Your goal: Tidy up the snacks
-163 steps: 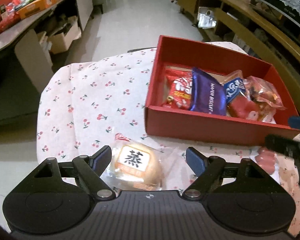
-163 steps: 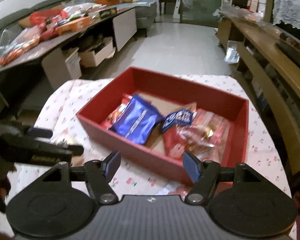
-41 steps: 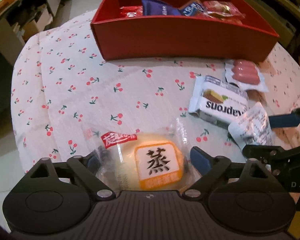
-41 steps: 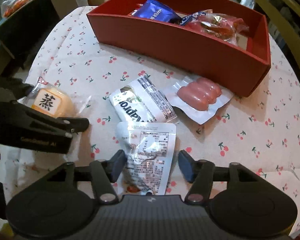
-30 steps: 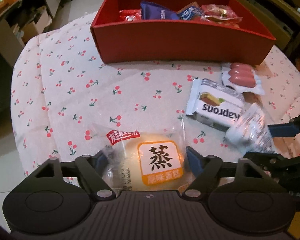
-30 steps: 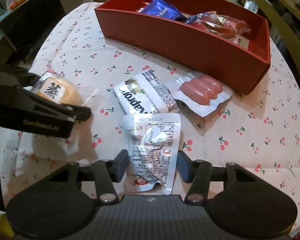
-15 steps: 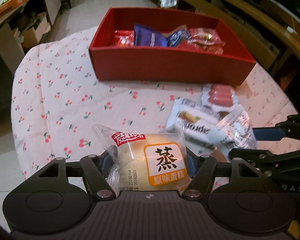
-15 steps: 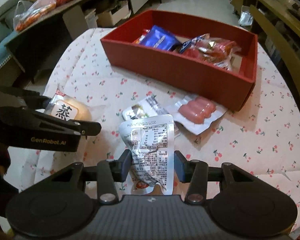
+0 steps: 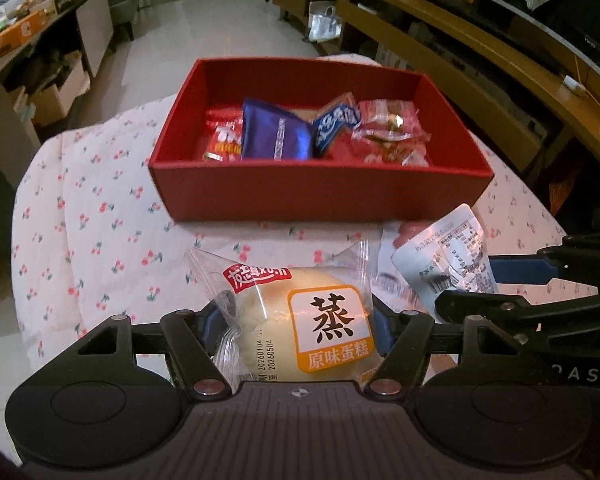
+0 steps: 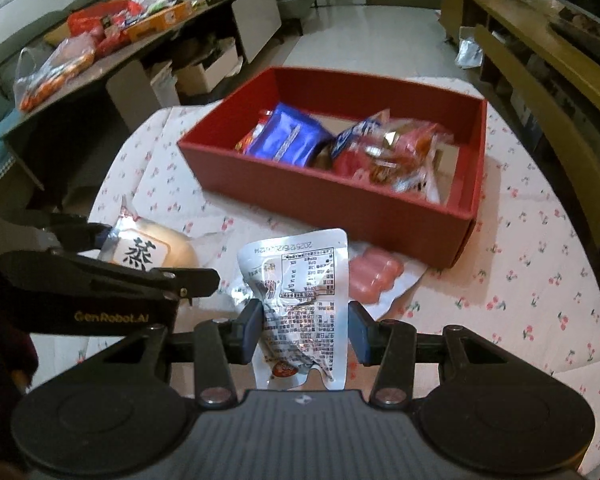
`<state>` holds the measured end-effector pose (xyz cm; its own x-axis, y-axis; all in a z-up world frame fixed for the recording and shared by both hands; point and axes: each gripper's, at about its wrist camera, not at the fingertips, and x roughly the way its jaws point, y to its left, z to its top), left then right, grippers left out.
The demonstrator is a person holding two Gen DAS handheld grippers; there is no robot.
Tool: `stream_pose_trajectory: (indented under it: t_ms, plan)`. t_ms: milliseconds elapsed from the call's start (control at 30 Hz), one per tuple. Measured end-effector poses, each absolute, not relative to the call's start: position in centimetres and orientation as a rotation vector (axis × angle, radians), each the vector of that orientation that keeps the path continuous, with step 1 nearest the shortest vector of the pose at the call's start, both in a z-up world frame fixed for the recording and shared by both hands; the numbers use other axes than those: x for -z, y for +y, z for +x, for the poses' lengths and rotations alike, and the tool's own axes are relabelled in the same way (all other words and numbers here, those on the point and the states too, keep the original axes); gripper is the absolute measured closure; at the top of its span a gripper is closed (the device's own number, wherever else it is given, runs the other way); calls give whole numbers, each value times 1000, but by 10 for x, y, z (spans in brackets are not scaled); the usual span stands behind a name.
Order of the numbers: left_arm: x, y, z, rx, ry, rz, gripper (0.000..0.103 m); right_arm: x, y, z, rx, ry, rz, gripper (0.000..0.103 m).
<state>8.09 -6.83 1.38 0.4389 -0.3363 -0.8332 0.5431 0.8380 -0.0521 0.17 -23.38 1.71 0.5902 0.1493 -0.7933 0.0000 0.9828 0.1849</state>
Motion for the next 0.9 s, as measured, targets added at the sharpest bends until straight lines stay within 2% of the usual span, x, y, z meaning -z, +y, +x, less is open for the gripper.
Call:
stream_pose_trajectory:
  t_ms: [900]
  plan:
    - [-52, -124, 138, 514, 796, 289, 30, -49, -276, 66, -8, 835, 207, 51]
